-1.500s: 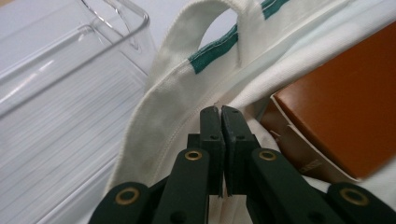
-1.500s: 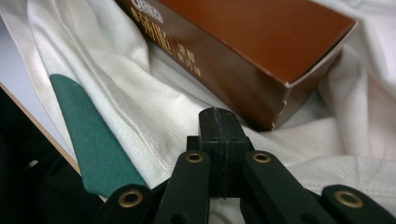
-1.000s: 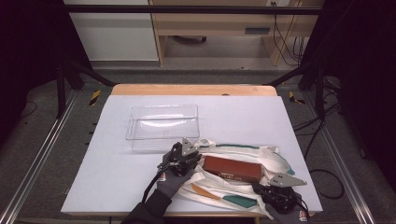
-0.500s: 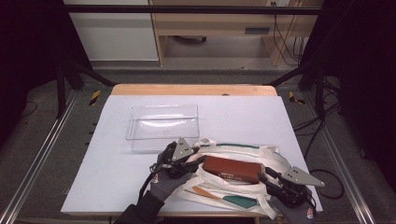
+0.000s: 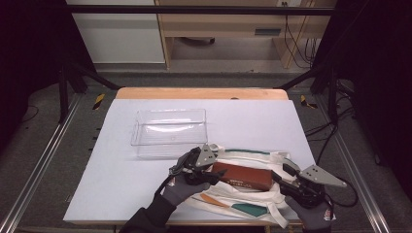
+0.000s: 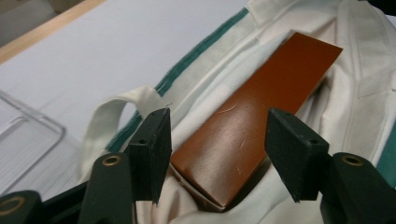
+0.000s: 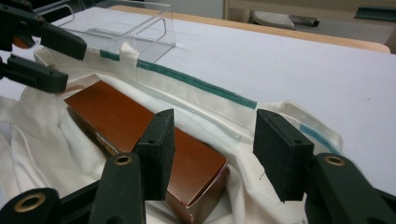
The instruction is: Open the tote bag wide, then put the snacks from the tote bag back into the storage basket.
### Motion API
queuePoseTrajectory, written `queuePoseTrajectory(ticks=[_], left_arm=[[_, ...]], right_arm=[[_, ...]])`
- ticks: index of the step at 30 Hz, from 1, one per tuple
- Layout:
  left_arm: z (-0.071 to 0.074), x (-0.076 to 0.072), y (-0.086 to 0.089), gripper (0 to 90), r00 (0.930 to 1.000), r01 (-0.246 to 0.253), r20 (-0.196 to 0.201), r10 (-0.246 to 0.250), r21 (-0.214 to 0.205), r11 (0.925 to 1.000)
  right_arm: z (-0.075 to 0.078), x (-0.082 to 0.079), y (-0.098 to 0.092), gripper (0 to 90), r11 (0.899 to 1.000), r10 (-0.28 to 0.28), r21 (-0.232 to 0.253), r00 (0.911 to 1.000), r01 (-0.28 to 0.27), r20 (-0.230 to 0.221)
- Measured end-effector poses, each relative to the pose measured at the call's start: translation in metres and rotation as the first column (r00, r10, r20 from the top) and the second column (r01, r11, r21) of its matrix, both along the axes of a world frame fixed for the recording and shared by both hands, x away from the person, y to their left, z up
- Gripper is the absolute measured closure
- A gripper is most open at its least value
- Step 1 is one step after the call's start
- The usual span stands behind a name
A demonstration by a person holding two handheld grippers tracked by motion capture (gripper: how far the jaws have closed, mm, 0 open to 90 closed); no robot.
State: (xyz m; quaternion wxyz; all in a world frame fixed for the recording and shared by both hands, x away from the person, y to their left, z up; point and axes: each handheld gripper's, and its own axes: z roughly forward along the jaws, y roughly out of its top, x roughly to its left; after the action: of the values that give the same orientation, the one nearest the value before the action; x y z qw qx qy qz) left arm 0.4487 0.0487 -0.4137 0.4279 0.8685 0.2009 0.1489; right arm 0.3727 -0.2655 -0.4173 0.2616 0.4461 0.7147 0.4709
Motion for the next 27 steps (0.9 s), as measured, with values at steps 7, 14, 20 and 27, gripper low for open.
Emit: queuePoseTrajectory(ticks=[7,14,20,27], left_arm=[[-0.006,0.008,-0.007,35.8,0.9977,0.066,-0.016,-0.065,0.069,0.9954],[-0.014,0.013,-0.012,32.2,0.9921,0.122,-0.044,-0.118,0.106,0.9869],[-0.018,0.016,-0.015,29.0,0.9879,0.152,-0.049,-0.147,0.121,0.9810],[-0.020,0.023,-0.015,25.1,0.9872,0.153,-0.065,-0.145,0.133,0.9792]], right_arm=[[0.003,0.003,-0.001,47.2,1.000,-0.008,-0.003,1.0000,0.008,0.001],[0.006,0.005,0.000,47.2,1.000,-0.006,-0.006,1.0000,0.006,0.002],[0.009,0.011,0.003,46.6,1.000,0.007,-0.007,1.0000,-0.007,0.006],[0.008,0.013,0.003,46.0,1.000,0.006,-0.010,1.0000,-0.006,-0.001]])
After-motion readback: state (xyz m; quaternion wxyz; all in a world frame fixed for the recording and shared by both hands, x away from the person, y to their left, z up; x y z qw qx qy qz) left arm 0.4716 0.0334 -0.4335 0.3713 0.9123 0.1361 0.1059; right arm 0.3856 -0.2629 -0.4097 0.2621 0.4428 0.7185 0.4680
